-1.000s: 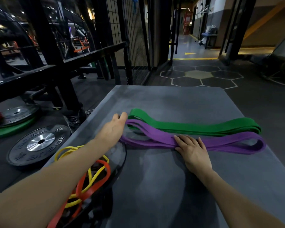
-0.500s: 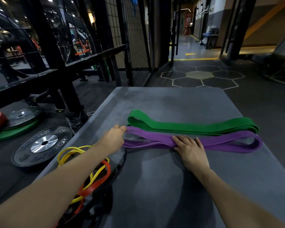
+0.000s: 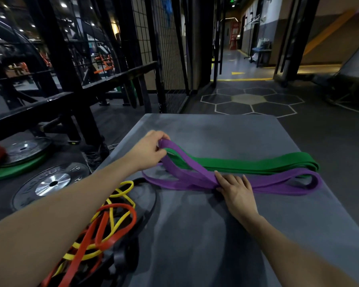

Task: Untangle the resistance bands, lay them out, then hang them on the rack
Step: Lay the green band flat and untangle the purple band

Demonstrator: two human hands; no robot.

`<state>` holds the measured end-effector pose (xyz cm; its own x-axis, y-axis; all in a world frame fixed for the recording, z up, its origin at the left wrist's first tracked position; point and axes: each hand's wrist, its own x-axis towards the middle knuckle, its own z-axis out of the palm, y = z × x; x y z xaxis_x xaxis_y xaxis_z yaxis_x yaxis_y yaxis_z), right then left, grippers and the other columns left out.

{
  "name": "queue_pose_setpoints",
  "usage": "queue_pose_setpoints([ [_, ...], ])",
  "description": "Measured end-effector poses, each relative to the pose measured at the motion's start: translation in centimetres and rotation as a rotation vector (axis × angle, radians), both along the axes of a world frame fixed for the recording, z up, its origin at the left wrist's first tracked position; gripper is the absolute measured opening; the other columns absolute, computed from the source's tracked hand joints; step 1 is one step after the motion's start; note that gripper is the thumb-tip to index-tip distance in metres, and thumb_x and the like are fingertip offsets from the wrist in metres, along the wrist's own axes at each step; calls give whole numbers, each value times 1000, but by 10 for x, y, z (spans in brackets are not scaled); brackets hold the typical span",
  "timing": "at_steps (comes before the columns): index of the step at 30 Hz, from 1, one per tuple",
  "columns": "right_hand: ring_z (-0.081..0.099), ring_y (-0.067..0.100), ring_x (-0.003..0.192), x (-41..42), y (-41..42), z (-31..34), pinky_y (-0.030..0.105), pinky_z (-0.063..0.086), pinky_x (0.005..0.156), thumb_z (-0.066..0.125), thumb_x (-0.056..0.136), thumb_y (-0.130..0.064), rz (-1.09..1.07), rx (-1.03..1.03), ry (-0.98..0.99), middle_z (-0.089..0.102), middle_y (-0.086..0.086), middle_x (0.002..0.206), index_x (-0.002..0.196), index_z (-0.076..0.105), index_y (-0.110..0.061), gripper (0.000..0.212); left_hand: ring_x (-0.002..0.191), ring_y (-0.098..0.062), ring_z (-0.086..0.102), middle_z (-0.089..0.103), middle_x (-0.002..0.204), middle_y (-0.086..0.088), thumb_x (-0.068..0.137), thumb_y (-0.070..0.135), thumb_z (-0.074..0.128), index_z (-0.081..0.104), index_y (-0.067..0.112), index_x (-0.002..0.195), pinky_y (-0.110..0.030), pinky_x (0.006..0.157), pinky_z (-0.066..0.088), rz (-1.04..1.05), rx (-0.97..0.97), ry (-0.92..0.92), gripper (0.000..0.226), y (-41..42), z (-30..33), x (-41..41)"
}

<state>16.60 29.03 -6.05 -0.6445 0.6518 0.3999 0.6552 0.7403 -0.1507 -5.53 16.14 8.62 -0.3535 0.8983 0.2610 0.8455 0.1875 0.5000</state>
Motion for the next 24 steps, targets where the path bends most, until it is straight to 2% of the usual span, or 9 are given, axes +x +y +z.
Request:
queue_pose_setpoints([
  [3, 63, 26, 87, -1, 2, 4, 51, 49, 85, 58, 79, -35, -40, 32, 3, 64, 0, 92, 120, 62, -21, 44, 74, -12, 54, 44, 109, -2, 86, 4, 53, 54, 16, 107, -25, 74, 45, 56, 24, -31, 24, 11, -11, -8],
  [6, 59, 30, 84, -6, 7, 8, 52, 49, 80, 74, 75, -29, -78, 2, 8, 60, 7, 91, 120, 62, -19, 47, 70, -6, 48, 41, 109, -1, 85, -1, 51, 54, 12, 111, -15, 68, 36, 122, 15, -26, 30, 16, -24, -20],
  [8, 59, 31, 79, -10, 10, 10, 51, 51, 76, 79, 72, -28, -75, 24, -19, 59, 8, 88, 116, 64, -19, 48, 72, -10, 48, 41, 111, -4, 84, -4, 50, 55, 10, 114, -17, 73, 38, 137, -4, -29, 34, 17, -35, -27],
  [11, 62, 31, 80, -14, 17, 8, 50, 52, 76, 79, 70, -28, -48, 33, -82, 60, 7, 90, 113, 66, -22, 45, 88, -21, 51, 44, 110, -8, 82, -6, 50, 57, 9, 113, -21, 86, 39, 156, -41, 2, 35, 16, -49, -34],
  [13, 59, 32, 99, -16, 22, 8, 51, 45, 92, 67, 84, -30, -14, -24, -112, 59, 7, 106, 125, 58, -24, 42, 100, -27, 54, 46, 113, -10, 83, -3, 51, 57, 10, 115, -21, 85, 37, 151, -94, 19, 35, 15, -56, -40],
  [15, 44, 27, 122, -16, 27, 9, 43, 31, 106, 44, 96, -36, 34, -114, -200, 49, 2, 128, 140, 40, -30, 44, 108, -30, 52, 47, 116, -12, 85, 6, 55, 55, 16, 122, -27, 94, 39, 129, -229, 86, 39, 14, -64, -48],
  [17, 37, 22, 129, -15, 32, 14, 38, 28, 106, 35, 98, -40, 60, -167, -263, 42, -1, 135, 144, 29, -32, 47, 115, -31, 48, 45, 121, -12, 85, 19, 58, 47, 24, 131, -34, 99, 39, 102, -413, 220, 47, 14, -72, -55],
  [19, 36, 22, 129, -14, 33, 19, 36, 31, 104, 35, 98, -40, 94, -177, -318, 39, -1, 138, 146, 26, -30, 49, 118, -29, 48, 47, 127, -11, 85, 26, 61, 38, 23, 134, -35, 99, 39, 68, -529, 260, 54, 15, -78, -54],
  [24, 34, 27, 129, -17, 32, 28, 36, 33, 103, 33, 100, -34, 125, -128, -444, 34, 7, 140, 148, 20, -19, 52, 111, -29, 53, 53, 121, -12, 83, 33, 66, 39, 15, 124, -36, 94, 42, 38, -542, 245, 51, 22, -83, -54],
])
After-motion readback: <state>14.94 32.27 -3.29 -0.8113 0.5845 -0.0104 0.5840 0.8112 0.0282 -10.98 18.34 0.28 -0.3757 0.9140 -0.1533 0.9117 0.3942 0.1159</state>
